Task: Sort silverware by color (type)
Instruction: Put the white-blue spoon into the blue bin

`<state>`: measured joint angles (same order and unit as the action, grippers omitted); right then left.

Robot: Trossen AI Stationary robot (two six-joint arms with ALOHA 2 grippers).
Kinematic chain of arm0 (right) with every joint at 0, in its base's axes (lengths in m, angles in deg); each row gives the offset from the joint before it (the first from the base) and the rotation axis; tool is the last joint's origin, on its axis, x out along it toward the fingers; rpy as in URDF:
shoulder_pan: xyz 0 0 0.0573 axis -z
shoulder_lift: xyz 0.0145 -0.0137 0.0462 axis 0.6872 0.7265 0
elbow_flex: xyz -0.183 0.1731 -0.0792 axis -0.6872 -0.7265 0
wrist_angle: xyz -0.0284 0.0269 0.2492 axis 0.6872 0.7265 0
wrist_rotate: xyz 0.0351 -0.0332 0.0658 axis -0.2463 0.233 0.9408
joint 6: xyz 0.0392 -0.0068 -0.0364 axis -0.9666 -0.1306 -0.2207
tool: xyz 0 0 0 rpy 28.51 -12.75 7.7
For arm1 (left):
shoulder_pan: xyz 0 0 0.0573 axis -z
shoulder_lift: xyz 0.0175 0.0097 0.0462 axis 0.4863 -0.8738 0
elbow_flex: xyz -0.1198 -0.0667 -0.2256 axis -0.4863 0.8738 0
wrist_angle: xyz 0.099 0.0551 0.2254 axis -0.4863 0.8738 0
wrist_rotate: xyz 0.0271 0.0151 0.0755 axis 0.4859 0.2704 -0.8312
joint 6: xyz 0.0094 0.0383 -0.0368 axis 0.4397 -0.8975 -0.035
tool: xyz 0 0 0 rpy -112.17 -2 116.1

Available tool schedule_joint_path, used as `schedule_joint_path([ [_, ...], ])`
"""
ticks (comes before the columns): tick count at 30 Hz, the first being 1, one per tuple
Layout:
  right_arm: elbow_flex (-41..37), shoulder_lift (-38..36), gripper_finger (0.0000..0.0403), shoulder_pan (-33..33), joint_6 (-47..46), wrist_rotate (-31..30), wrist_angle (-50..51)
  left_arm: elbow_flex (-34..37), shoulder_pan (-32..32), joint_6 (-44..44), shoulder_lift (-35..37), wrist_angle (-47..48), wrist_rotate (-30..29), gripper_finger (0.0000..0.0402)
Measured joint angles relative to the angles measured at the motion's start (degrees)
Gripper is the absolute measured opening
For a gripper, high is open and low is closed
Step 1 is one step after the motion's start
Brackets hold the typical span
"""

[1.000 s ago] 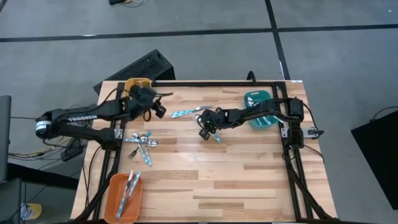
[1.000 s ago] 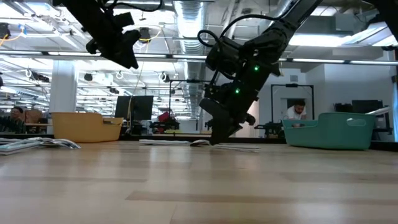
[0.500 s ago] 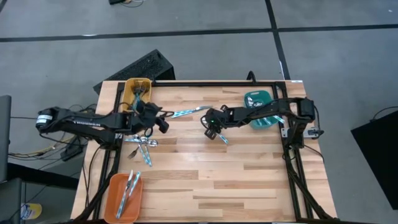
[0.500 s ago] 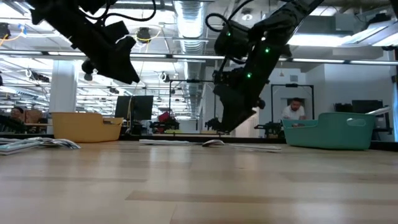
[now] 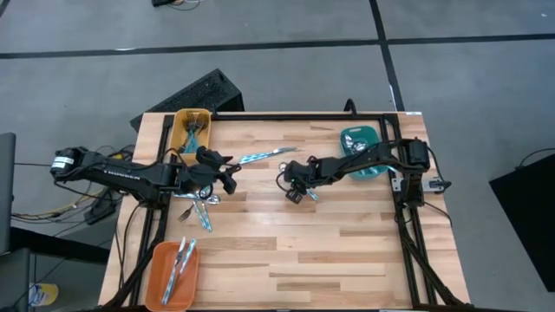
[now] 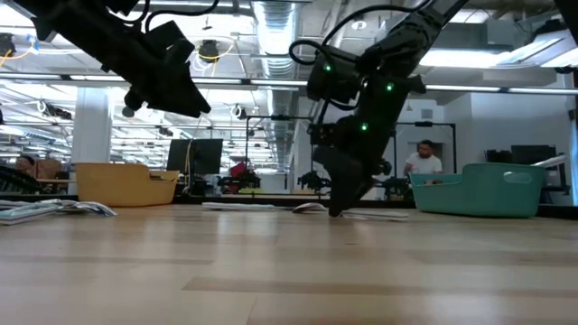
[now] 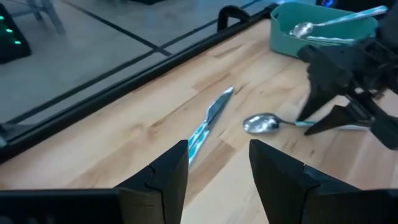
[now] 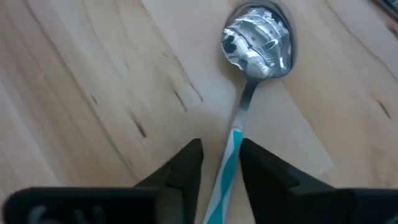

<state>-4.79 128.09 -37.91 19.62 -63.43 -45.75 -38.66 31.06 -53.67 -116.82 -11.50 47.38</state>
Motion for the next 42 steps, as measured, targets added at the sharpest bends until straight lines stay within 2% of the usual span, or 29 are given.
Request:
schedule_joint_path([
  [6, -0.1, -0.5, 0.0025, -0.7, -0.1, -2.5, -0.2, 0.0, 0.0, 4.0, -2.7, -1.3, -2.3, 0.0157],
  [7, -0.1, -0.5, 0.002, -0.7, 0.1, -2.6, -1.3, 0.0, 0.0, 4.6, -3.6, -1.5, -2.2, 0.0157],
  [14, -1.1, 0.1, 0.003, -2.3, 0.0, -2.3, -16.6, 0.0, 1.2, 7.0, -8.4, -1.6, 1.8, 0.0157],
  [18, -4.0, 0.0, 0.0021, -2.7, 0.1, -2.3, -32.9, 0.0, 2.2, 5.7, -8.7, -1.6, 5.4, 0.0157],
  [23, -9.4, -0.1, 0.0022, -2.8, 2.5, -2.3, -56.5, 0.0, 3.5, 5.7, -8.7, -1.9, 5.3, 0.0157],
  [25, -11.8, -0.1, 0.0022, -3.1, 4.5, 0.3, -64.5, 0.0, 3.6, 4.1, -8.7, -1.8, 5.3, 0.0157],
  [28, -13.9, -0.1, 0.0022, -3.0, 6.1, 8.8, -73.3, 0.0, 3.8, 1.0, -8.7, -2.6, 5.2, 0.0157],
  [30, -14.3, -0.2, 0.0022, -2.7, 6.5, 14.0, -75.3, 0.0, 3.9, -1.0, -8.7, -4.9, 5.2, 0.0157],
  [33, -14.4, -0.2, 0.0022, -2.9, 8.5, 18.5, -74.9, 0.0, 3.8, -5.1, -8.7, -9.1, 6.2, 0.0157],
  [42, -14.3, -0.3, 0.0022, -3.6, 9.2, 32.0, -81.4, 0.0, 3.9, -19.4, -8.7, -16.8, 21.1, 0.0157],
])
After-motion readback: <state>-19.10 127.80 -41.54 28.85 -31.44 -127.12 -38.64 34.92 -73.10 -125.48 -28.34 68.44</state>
